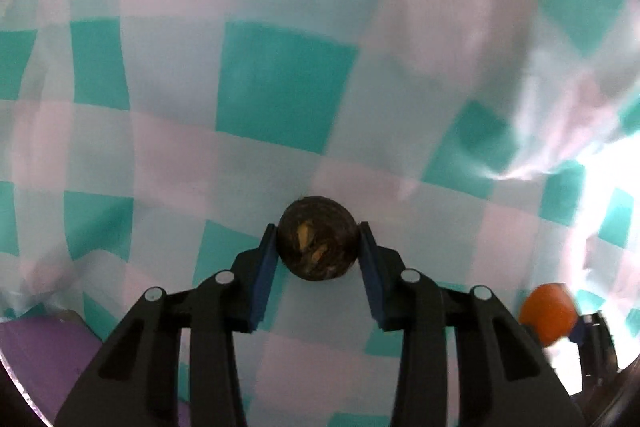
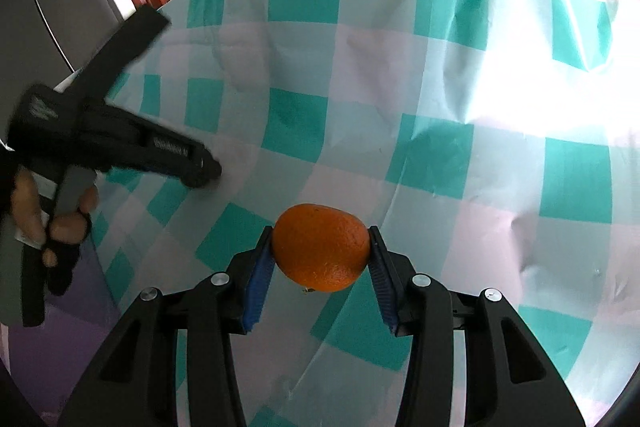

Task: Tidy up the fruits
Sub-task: 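Carry the orange and brown fruit over the purple box with both tools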

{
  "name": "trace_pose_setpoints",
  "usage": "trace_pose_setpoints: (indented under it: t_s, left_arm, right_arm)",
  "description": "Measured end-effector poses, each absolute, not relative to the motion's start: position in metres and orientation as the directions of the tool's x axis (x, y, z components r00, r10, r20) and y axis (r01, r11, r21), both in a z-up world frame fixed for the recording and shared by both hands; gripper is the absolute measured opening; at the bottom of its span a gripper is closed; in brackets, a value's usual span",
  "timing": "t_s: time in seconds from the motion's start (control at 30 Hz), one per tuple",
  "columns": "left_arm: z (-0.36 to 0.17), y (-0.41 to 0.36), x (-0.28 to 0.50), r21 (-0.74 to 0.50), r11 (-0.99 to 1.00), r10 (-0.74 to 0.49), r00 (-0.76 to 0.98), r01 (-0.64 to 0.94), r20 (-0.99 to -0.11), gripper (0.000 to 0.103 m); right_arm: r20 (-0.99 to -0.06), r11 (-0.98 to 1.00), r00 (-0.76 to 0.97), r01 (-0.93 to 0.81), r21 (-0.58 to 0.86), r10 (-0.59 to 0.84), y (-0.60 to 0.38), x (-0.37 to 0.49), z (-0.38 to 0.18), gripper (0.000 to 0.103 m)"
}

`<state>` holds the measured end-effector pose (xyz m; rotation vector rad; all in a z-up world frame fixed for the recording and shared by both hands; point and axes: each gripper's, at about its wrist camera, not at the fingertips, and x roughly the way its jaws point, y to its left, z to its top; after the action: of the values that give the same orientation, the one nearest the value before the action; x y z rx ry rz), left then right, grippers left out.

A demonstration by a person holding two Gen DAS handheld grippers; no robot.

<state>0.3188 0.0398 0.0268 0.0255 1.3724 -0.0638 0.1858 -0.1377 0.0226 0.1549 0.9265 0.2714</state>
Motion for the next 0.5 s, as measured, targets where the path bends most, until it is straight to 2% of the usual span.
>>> trace_pose_setpoints:
  t_s: [0.13, 0.33, 0.5]
  left_arm:
    - [0.059, 0.016, 0.293, -0.054, 0.995, -0.075, 0.261, 0.088, -0.962, 0.04]
    - [0.078, -0.013, 0.224, 0.002, 0.996, -0.033, 0.363, 0.095, -0.931, 0.04]
    - [0.099, -0.021, 0.151, 0.055, 0.993, -0.002, 0.464, 0.109, -0.886, 0.04]
  right_arm:
    - [-0.798, 0.963, 0.539, -0.137, 0.233, 0.269, -0.144, 0.187, 0.021, 0.045]
    - [-0.842, 0.979, 0.501, -0.144, 0.144, 0.197, -0.146, 0.167, 0.023, 0.045]
    - [-0.836, 0.988, 0.531, -0.128, 0.084, 0.14, -0.155, 0.133, 0.054, 0.045]
